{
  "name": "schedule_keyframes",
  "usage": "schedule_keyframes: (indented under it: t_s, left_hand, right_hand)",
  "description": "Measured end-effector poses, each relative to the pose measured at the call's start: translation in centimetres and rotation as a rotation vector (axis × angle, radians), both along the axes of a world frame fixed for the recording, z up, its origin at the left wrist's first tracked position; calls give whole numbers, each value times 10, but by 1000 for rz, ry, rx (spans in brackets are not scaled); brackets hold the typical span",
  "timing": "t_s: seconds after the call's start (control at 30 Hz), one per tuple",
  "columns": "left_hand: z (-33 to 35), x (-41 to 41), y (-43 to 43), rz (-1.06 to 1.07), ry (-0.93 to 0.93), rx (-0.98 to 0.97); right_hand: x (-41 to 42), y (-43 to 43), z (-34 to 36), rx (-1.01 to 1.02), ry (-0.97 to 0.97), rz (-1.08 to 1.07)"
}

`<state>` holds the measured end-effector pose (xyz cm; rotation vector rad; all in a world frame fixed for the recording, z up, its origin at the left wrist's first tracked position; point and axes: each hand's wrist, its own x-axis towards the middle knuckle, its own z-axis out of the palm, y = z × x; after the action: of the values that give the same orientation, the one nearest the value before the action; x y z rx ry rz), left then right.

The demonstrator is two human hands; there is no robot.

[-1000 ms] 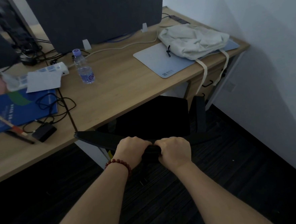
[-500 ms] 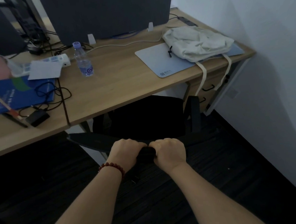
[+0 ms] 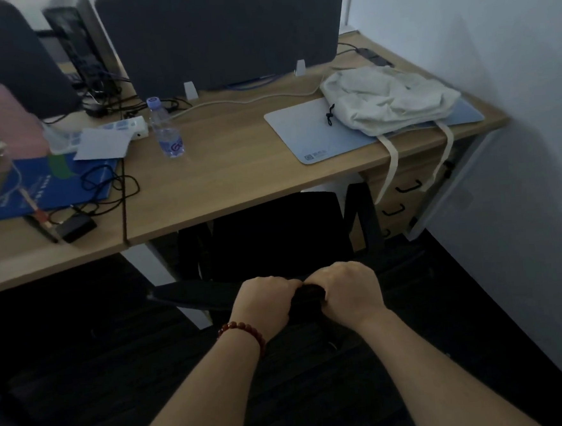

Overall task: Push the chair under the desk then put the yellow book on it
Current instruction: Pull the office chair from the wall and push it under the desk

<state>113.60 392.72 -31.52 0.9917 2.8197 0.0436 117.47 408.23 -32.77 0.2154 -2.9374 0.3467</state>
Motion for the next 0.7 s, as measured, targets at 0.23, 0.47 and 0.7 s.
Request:
schedule_keyframes:
  t_s: [0.23,0.47,0.7]
  left_hand:
    - [1,13,41,53,12,-28]
    - [1,18,63,55,-44,-14]
    - [2,15,23,12,-127,35]
  right_hand:
    - [-2,42,8,47,-45,47]
    - [-3,65,9,41,-92,52]
    - [-4,63,6,64,-47,67]
